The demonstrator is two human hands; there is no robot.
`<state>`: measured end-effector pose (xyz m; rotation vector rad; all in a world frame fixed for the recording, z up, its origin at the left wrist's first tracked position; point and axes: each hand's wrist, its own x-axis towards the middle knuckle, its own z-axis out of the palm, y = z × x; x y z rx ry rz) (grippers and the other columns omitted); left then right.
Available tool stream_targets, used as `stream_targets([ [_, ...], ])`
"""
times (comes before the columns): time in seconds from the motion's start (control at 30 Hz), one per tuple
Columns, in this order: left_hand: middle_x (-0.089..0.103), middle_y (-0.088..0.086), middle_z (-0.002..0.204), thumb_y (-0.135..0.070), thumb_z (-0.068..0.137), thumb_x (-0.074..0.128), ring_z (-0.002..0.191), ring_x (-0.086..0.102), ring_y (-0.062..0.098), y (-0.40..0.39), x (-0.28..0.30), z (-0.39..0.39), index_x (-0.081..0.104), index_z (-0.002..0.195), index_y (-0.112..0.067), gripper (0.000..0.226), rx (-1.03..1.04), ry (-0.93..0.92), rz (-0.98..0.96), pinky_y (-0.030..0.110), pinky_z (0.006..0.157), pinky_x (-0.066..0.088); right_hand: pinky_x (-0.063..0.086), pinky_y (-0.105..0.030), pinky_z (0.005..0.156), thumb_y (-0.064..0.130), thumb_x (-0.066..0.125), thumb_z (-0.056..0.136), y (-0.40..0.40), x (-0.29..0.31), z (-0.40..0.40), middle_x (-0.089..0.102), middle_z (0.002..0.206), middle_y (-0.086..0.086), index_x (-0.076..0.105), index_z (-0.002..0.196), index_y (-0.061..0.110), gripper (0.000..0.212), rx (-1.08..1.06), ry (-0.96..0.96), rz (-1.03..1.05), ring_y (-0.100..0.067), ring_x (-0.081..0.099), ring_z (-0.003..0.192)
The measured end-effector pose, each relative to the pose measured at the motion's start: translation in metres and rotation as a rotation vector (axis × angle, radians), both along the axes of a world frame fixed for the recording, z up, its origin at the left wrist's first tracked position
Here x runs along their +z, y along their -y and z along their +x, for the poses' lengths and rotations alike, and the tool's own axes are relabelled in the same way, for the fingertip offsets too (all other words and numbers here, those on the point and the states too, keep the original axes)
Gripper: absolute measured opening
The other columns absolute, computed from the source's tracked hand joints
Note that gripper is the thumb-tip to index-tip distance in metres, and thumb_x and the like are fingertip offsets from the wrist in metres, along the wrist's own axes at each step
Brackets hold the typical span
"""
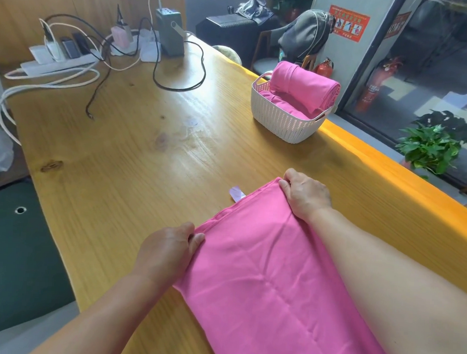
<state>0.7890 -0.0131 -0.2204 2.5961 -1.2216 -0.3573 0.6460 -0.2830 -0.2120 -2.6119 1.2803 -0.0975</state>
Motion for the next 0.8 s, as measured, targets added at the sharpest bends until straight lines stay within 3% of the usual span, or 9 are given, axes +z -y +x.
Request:
stream_targets([
  [0.2, 0.046, -0.007, 0.059, -0.052, 0.097, 0.043, 0.060, 0.046, 0.018, -0.002, -0.004, 0.002, 0.042, 0.073, -0.024, 0.037, 0.015, 0.011, -0.075, 0.032, 0.057, 0.033, 0.034, -0.033, 0.076, 0.054, 0.037, 0.101, 0.001, -0.006, 0.000, 0.063, 0.111, -0.004, 0.052, 0.103, 0.021, 0.036, -0.026, -0.005, -0.032, -0.031, 0.059, 0.101],
  [0.33, 0.054, -0.008, 0.066, -0.051, 0.097, 0.046, 0.068, 0.057, 0.019, -0.004, -0.001, 0.000, 0.052, 0.079, -0.023, 0.034, 0.063, 0.016, -0.091, 0.031, 0.058, 0.038, 0.039, -0.039, 0.087, 0.049, 0.044, 0.100, -0.014, 0.010, 0.004, 0.055, 0.114, -0.008, 0.057, 0.112, 0.018, 0.036, -0.011, 0.031, -0.188, -0.030, 0.054, 0.106],
  [0.4, 0.060, -0.004, 0.081, -0.045, 0.097, 0.045, 0.081, 0.062, 0.024, -0.004, 0.003, -0.001, 0.060, 0.094, -0.021, 0.028, 0.073, 0.145, -0.221, 0.033, 0.066, 0.045, 0.042, -0.041, 0.086, 0.042, 0.045, 0.100, -0.042, 0.018, 0.004, 0.057, 0.109, -0.007, 0.062, 0.109, 0.018, 0.031, 0.084, 0.200, -0.307, -0.029, 0.055, 0.100],
  [0.47, 0.060, 0.003, 0.090, -0.033, 0.092, 0.043, 0.084, 0.059, 0.028, 0.005, 0.005, -0.013, 0.065, 0.102, -0.016, 0.029, -0.015, 0.238, -0.433, 0.038, 0.073, 0.048, 0.046, -0.040, 0.085, 0.037, 0.042, 0.099, -0.079, 0.017, -0.003, 0.061, 0.106, -0.003, 0.066, 0.105, 0.018, 0.031, 0.202, 0.361, -0.271, -0.026, 0.058, 0.096],
  [0.57, 0.061, 0.003, 0.105, -0.027, 0.092, 0.042, 0.097, 0.059, 0.025, 0.022, -0.003, -0.049, 0.065, 0.113, -0.015, 0.034, -0.187, 0.133, -0.493, 0.036, 0.086, 0.041, 0.050, -0.042, 0.094, 0.036, 0.037, 0.099, -0.113, -0.005, -0.015, 0.067, 0.120, -0.004, 0.069, 0.118, 0.016, 0.042, 0.348, 0.355, -0.173, -0.024, 0.062, 0.110],
  [0.6, 0.059, 0.002, 0.118, -0.033, 0.095, 0.040, 0.109, 0.058, 0.025, 0.024, -0.011, -0.058, 0.063, 0.122, -0.014, 0.040, -0.233, 0.112, -0.427, 0.036, 0.093, 0.038, 0.047, -0.044, 0.103, 0.042, 0.033, 0.101, -0.117, -0.011, -0.018, 0.062, 0.133, -0.004, 0.064, 0.129, 0.016, 0.050, 0.391, 0.285, -0.116, -0.021, 0.057, 0.124],
  [0.67, 0.045, 0.001, 0.148, -0.049, 0.100, 0.031, 0.137, 0.042, 0.022, 0.021, -0.026, -0.061, 0.048, 0.142, -0.014, 0.058, -0.305, 0.152, -0.205, 0.038, 0.106, 0.026, 0.018, -0.039, 0.123, 0.064, 0.012, 0.096, -0.112, -0.016, -0.022, 0.028, 0.161, 0.005, 0.035, 0.153, 0.022, 0.074, 0.452, 0.063, 0.036, -0.006, 0.018, 0.149],
  [0.73, 0.027, 0.002, 0.159, -0.063, 0.099, 0.021, 0.147, 0.022, 0.019, 0.016, -0.032, -0.056, 0.034, 0.151, -0.018, 0.070, -0.334, 0.180, -0.084, 0.038, 0.113, 0.014, -0.007, -0.032, 0.123, 0.072, -0.003, 0.084, -0.095, -0.016, -0.026, -0.004, 0.162, 0.015, 0.007, 0.158, 0.028, 0.087, 0.458, -0.087, 0.080, 0.001, -0.012, 0.147],
  [0.8, 0.022, 0.001, 0.160, -0.069, 0.096, 0.018, 0.149, 0.017, 0.018, 0.015, -0.034, -0.053, 0.030, 0.152, -0.019, 0.076, -0.354, 0.185, -0.046, 0.038, 0.115, 0.011, -0.011, -0.030, 0.122, 0.075, -0.001, 0.084, -0.072, -0.014, -0.024, -0.010, 0.161, 0.015, 0.001, 0.158, 0.029, 0.087, 0.406, -0.126, 0.072, -0.001, -0.015, 0.148],
])
